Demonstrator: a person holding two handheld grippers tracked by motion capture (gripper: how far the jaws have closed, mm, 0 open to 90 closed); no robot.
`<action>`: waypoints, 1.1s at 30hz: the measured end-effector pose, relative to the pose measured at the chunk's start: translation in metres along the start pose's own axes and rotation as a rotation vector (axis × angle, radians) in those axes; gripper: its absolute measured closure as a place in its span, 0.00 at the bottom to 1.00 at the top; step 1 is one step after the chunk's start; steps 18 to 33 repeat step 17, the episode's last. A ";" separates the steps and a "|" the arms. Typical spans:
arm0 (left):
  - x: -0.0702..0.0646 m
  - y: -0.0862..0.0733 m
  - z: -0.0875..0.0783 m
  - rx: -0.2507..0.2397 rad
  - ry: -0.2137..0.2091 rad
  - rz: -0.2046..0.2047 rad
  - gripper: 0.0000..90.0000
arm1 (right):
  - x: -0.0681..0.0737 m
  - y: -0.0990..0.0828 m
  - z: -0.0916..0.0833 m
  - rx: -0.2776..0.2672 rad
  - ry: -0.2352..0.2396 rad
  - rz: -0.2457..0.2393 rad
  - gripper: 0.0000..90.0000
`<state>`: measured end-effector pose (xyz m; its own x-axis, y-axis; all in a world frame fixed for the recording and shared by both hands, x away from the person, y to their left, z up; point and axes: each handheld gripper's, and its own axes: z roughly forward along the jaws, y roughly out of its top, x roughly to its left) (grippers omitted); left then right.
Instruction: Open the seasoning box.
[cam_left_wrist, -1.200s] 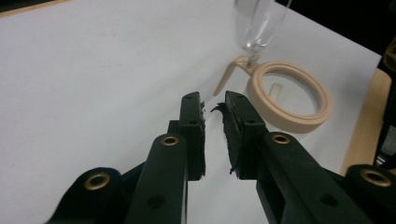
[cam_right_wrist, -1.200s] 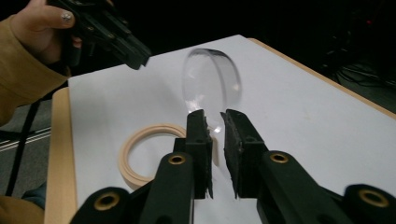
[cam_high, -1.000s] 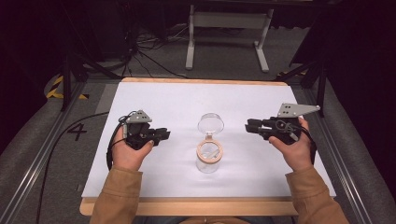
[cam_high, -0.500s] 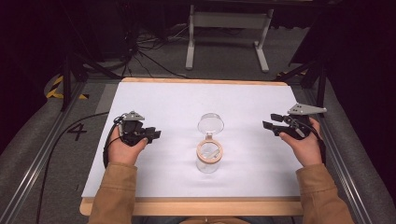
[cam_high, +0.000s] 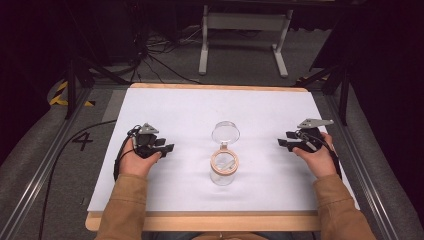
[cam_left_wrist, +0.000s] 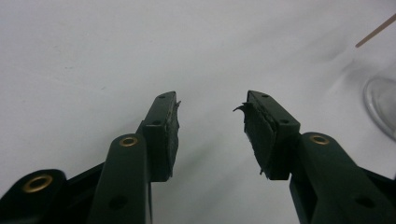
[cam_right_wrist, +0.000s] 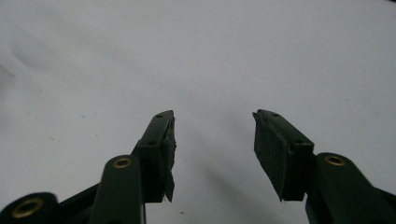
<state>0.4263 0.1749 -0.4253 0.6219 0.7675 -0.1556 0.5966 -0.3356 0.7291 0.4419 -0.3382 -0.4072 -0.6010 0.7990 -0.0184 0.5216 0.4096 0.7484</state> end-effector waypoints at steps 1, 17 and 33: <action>0.000 0.000 0.002 0.014 0.000 0.009 0.60 | 0.001 -0.001 0.003 0.014 0.006 -0.005 0.55; -0.008 0.001 0.009 0.041 -0.058 0.060 0.48 | 0.020 -0.004 0.025 0.107 0.055 -0.052 0.54; -0.008 0.001 0.009 0.041 -0.058 0.060 0.48 | 0.020 -0.004 0.025 0.107 0.055 -0.052 0.54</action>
